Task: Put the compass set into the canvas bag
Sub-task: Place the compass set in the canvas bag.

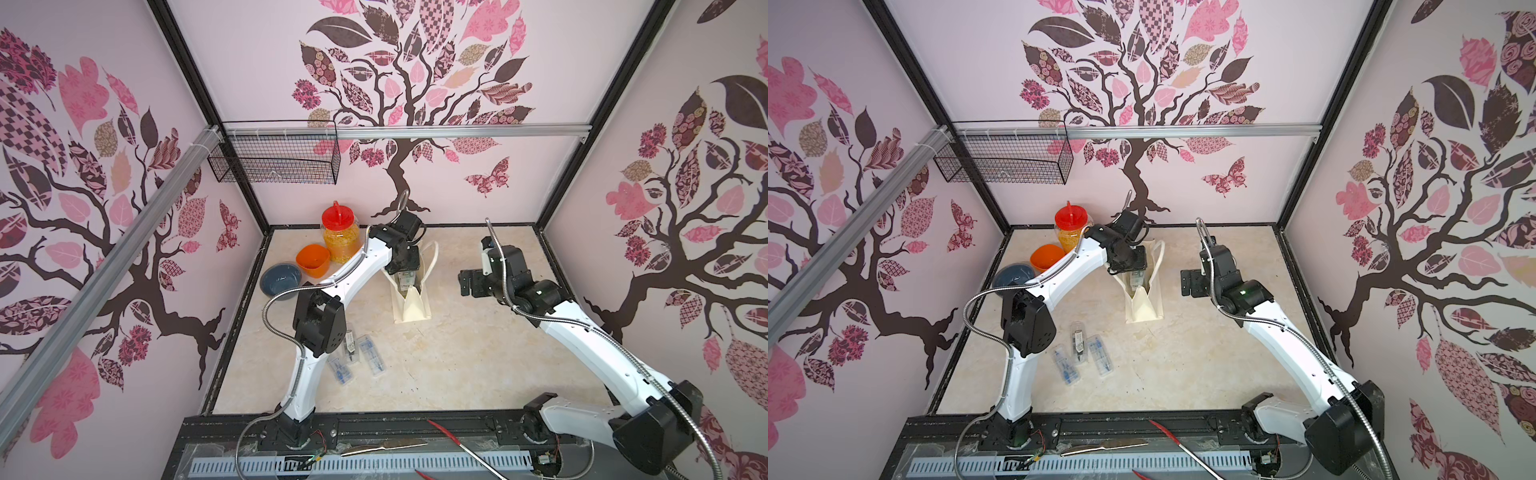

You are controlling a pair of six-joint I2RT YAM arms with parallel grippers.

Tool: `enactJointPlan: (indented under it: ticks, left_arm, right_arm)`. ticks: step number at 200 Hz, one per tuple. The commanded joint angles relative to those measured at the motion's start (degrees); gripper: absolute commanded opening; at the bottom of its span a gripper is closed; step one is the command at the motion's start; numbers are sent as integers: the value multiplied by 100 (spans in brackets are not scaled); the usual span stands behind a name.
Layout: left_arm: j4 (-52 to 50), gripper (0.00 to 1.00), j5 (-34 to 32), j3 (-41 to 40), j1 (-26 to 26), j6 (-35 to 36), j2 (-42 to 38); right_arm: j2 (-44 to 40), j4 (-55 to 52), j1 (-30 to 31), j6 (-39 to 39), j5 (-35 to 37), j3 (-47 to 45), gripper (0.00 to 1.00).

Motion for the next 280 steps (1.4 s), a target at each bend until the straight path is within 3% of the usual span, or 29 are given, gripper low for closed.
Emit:
enactJointPlan:
  ticks: [1,99,168,220,244,280]
  left_arm:
    - [102,46,-146,307,6,-52,-223]
    - [12,46,49,839,97,-166,424]
    - [287,46,76,27,91,-288,302]
    - [438,54,401,-134,12,-369,429]
    - [377,67,416,-84,-2,-333,428]
    - [437,77,350,-217,0,-289,36]
  right_arm:
    - [-172,74,-21,-37,-6,-15,100]
    - [-198,87,-20,29,-88,-78,100]
    - [-257,122,-24,34,-94,-178,100]
    - [-277,142,-20,47,-101,-266,100]
    - [-302,139,-21,54,-101,-293,100]
    - [-303,157,-21,69,-135,-315,100]
